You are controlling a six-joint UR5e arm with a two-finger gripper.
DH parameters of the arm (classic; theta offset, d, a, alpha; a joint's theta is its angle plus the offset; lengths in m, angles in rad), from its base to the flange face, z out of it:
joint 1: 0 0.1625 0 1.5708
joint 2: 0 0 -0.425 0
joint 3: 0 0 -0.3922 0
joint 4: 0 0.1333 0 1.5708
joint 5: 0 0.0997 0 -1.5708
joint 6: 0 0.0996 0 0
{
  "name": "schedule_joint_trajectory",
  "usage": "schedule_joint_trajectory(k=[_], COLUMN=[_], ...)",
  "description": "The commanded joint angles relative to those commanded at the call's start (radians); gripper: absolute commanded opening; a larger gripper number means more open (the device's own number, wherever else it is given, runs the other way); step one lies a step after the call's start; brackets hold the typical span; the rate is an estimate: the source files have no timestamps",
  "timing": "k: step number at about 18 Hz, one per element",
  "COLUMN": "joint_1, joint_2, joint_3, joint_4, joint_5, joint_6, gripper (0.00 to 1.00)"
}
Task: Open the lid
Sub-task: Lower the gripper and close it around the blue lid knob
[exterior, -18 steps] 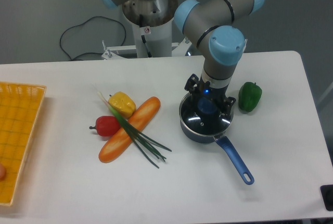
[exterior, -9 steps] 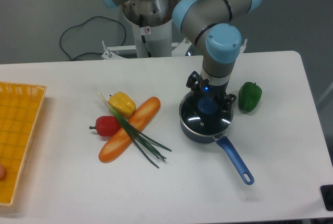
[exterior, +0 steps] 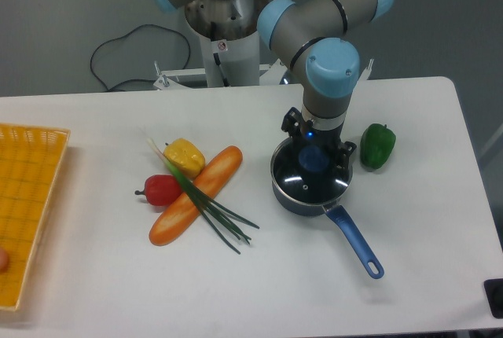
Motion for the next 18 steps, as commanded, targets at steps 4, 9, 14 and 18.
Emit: schedule_joint_trajectory(k=[4,9,14,18], joint_1=[-0.002,-0.002,-0.002,-0.003], joint_2=[-0.002,-0.005,-0.005,-0.005], joint_3=[0.0,0.0,0.0,-0.002], joint_4=[0.0,0.0,0.0,0.002], joint_5=[0.0,0.003,0.005,0.005], joint_6=[-0.005,-0.003,-0.005,-0.003], gripper=[1.0,0.98,0.97,0.97])
